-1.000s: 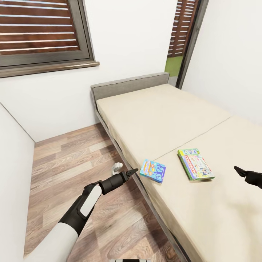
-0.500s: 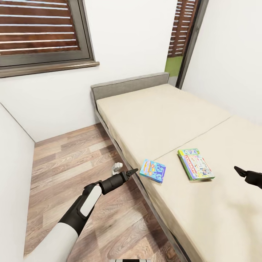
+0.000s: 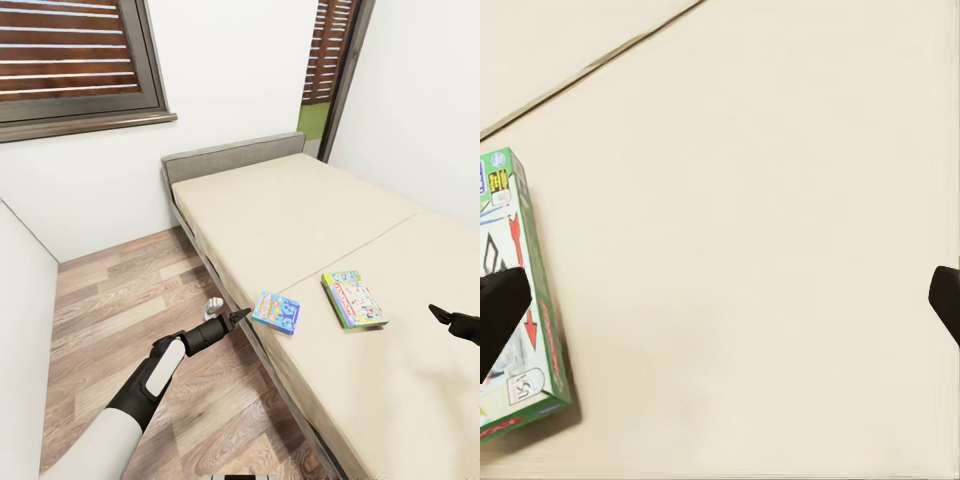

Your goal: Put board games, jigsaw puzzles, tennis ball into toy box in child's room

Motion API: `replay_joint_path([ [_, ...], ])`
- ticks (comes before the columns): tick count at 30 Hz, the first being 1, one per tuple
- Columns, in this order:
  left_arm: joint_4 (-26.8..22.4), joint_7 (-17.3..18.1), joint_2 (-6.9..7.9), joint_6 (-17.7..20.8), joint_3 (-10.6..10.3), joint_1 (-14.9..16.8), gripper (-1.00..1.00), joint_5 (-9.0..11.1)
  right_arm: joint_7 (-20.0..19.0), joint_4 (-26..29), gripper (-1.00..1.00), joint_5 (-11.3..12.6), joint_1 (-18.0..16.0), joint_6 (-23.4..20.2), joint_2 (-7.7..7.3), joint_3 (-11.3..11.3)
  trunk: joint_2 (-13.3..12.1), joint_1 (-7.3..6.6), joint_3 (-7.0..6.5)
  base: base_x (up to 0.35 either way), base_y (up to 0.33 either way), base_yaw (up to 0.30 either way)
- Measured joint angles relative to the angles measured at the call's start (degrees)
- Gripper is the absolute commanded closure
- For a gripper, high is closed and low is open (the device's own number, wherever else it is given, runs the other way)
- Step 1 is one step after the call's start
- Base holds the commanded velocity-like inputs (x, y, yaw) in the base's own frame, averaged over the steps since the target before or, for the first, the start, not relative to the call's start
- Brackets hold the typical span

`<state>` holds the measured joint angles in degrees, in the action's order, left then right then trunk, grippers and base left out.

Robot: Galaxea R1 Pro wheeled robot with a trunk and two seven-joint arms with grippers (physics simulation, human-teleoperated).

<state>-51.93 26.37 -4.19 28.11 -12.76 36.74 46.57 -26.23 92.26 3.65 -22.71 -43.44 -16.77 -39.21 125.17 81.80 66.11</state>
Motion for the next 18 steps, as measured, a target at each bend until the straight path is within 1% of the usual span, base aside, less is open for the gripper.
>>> replay_joint_path([
  [2, 0.0, 0.0, 0.06, -0.1, 1.1, -0.1, -1.0, 0.0, 0.0, 0.0, -1.0, 0.0, 0.0, 0.0, 0.02, 0.0, 0.0, 0.0, 0.0, 0.0, 0.0, -0.1],
  [3, 0.0, 0.0, 0.06, -0.1, 1.1, -0.1, -1.0, 0.0, 0.0, 0.0, -1.0, 0.0, 0.0, 0.0, 0.03, 0.0, 0.0, 0.0, 0.0, 0.0, 0.0, -0.08],
  [4, 0.0, 0.0, 0.08, -0.1, 1.8, -0.1, -1.0, -0.1, 0.0, 0.0, -1.0, 0.0, 0.0, 0.0, 0.03, 0.0, 0.0, 0.0, 0.0, 0.0, 0.0, -0.08],
  [5, 0.0, 0.0, 0.08, -0.1, 1.8, -0.1, -1.0, -0.1, 0.0, 0.0, -1.0, 0.0, 0.0, 0.0, 0.03, 0.0, 0.0, 0.0, 0.0, 0.0, 0.0, -0.064],
  [8, 0.1, 0.0, 0.18, -0.2, 4.1, -0.3, -1.0, -0.4, 0.0, 0.0, -1.0, 0.0, 0.0, 0.0, 0.05, 0.0, 0.0, 0.0, 0.0, 0.0, 0.0, -0.044],
  [9, 0.1, 0.0, 0.18, -0.2, 4.1, -0.3, -1.0, -0.4, 0.0, 0.0, -1.0, 0.0, 0.0, 0.0, 0.05, 0.0, 0.0, 0.0, 0.0, 0.0, 0.0, -0.033],
  [10, 0.1, 0.0, 0.3, -0.3, 4.8, -0.3, -1.0, -0.4, 0.0, 0.0, -1.0, 0.0, 0.0, 0.0, 0.06, 0.0, 0.0, 0.0, 0.0, 0.0, 0.0, -0.033],
  [11, 0.1, 0.0, 0.3, -0.3, 4.8, -0.3, -1.0, -0.4, 0.0, 0.0, -1.0, 0.0, 0.0, 0.0, 0.06, 0.0, 0.0, 0.0, 0.0, 0.0, 0.0, -0.026],
  [13, 0.4, 0.1, 0.75, -0.5, 6.1, -0.4, -1.0, -0.5, 0.0, 0.0, -1.0, 0.0, 0.0, 0.0, 0.09, 0.1, 0.0, 0.0, 0.0, 0.0, 0.0, -0.021],
  [14, 0.4, 0.1, 0.75, -0.5, 6.2, -0.4, -1.0, -0.5, 0.0, 0.0, -1.0, 0.0, 0.0, 0.0, 0.09, 0.1, 0.0, 0.0, 0.0, 0.0, 0.0, -0.017],
  [16, 0.6, 0.1, 1.31, -0.8, 7.0, -0.5, -1.0, -0.4, 0.0, 0.0, -1.0, 0.0, 0.0, 0.0, 0.08, 0.1, 0.0, 0.0, 0.0, 0.0, 0.0, -0.013],
  [18, 0.6, 0.2, 1.5, -0.9, 7.4, -0.5, -1.0, -0.3, 0.0, 0.0, -1.0, 0.0, 0.0, 0.0, 0.08, 0.1, 0.0, 0.0, 0.0, 0.0, 0.0, -0.011],
])
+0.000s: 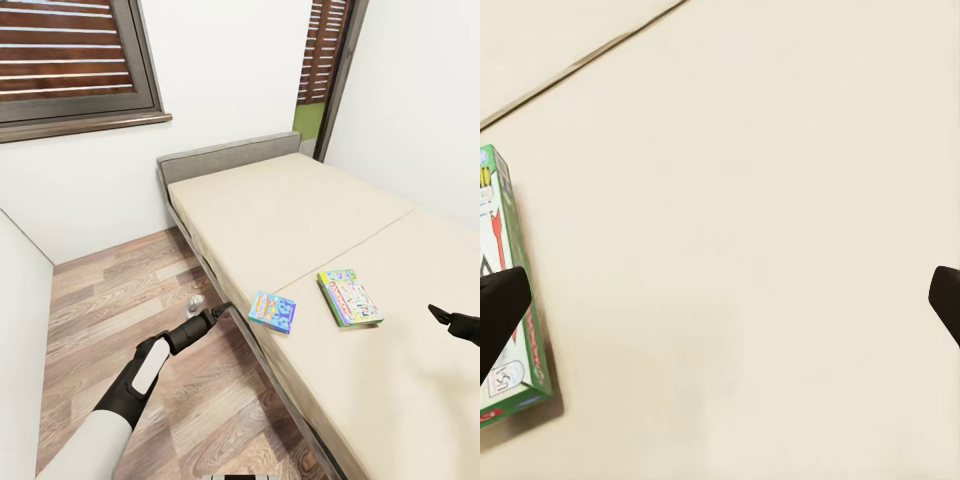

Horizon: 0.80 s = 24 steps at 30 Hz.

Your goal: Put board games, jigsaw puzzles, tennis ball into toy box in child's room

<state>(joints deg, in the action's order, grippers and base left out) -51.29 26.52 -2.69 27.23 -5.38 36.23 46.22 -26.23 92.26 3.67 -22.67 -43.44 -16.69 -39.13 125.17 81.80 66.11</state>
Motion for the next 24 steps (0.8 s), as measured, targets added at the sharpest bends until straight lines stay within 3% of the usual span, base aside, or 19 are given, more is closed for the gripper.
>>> replay_joint_path([
  [24, 0.6, -0.2, 0.78, -0.6, 1.4, -0.1, -1.0, 0.0, -0.1, 0.0, -1.0, -0.1, 0.0, -0.1, -0.08, 1.8, 0.0, 0.0, 0.0, 0.0, 0.0, -0.002],
])
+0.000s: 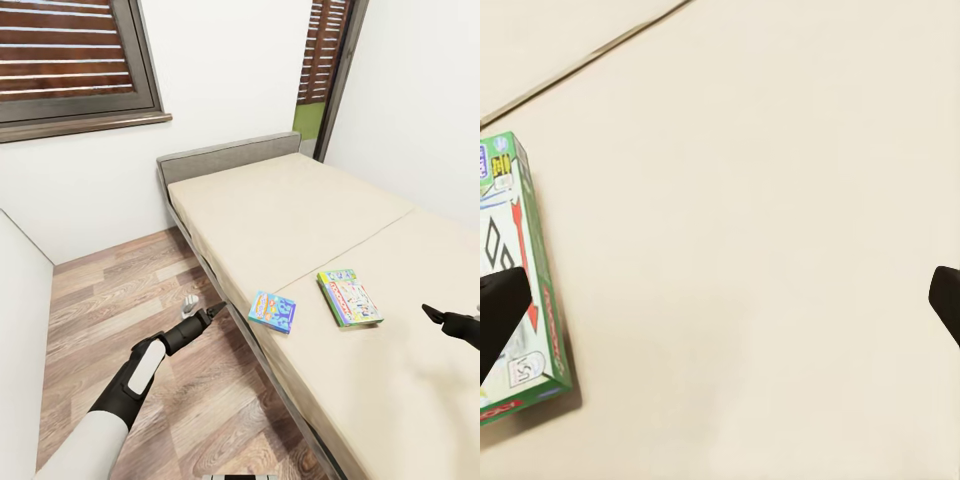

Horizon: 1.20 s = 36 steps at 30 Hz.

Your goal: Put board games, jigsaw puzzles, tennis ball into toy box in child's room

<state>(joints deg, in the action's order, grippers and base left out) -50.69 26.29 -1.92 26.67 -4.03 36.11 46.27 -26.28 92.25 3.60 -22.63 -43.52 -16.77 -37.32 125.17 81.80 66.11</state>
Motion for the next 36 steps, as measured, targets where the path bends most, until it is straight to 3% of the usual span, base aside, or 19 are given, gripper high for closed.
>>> replay_joint_path([
  [14, 3.7, -0.4, -0.66, -0.1, -0.1, 0.4, -1.0, -0.1, 0.0, 0.0, -1.0, 0.0, 0.0, 0.0, -0.02, 0.3, 0.0, 0.0, 0.0, 0.0, 0.0, 0.0],
  [36, 5.0, -0.7, -1.5, -0.5, -0.4, 0.6, -1.0, -0.2, 0.0, 0.0, -1.0, 0.0, 0.0, 0.0, -0.02, 0.2, 0.0, 0.0, 0.0, 0.0, 0.0, 0.0],
])
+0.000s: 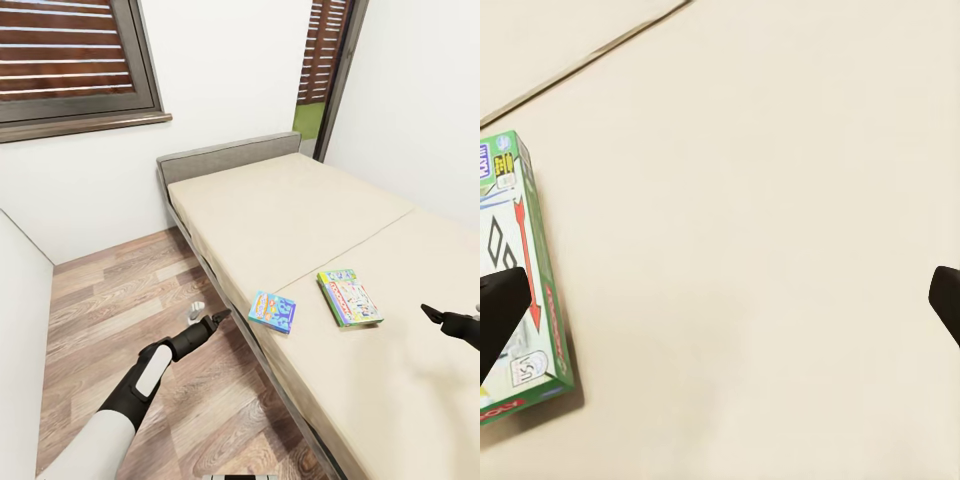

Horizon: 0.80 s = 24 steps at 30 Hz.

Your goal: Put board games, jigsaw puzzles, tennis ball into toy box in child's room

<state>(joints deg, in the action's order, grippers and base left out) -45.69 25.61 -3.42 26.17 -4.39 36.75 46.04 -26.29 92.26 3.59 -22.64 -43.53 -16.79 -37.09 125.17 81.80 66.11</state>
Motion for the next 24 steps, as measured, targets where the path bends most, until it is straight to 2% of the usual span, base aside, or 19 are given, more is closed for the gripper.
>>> replay_joint_path([
  [14, 0.2, -0.1, -0.54, -0.1, -0.2, 0.8, -1.0, 0.0, 0.0, 0.0, -1.0, 0.0, 0.0, 0.0, 0.04, 0.1, 0.0, 0.0, 0.0, 0.0, 0.0, 0.0],
  [24, 0.2, -0.9, -1.68, -0.1, -0.3, 1.2, -1.0, -0.1, 0.0, 0.0, -1.0, 0.0, 0.0, 0.0, 0.09, 0.2, 0.0, 0.0, 0.0, 0.0, 0.0, 0.0],
])
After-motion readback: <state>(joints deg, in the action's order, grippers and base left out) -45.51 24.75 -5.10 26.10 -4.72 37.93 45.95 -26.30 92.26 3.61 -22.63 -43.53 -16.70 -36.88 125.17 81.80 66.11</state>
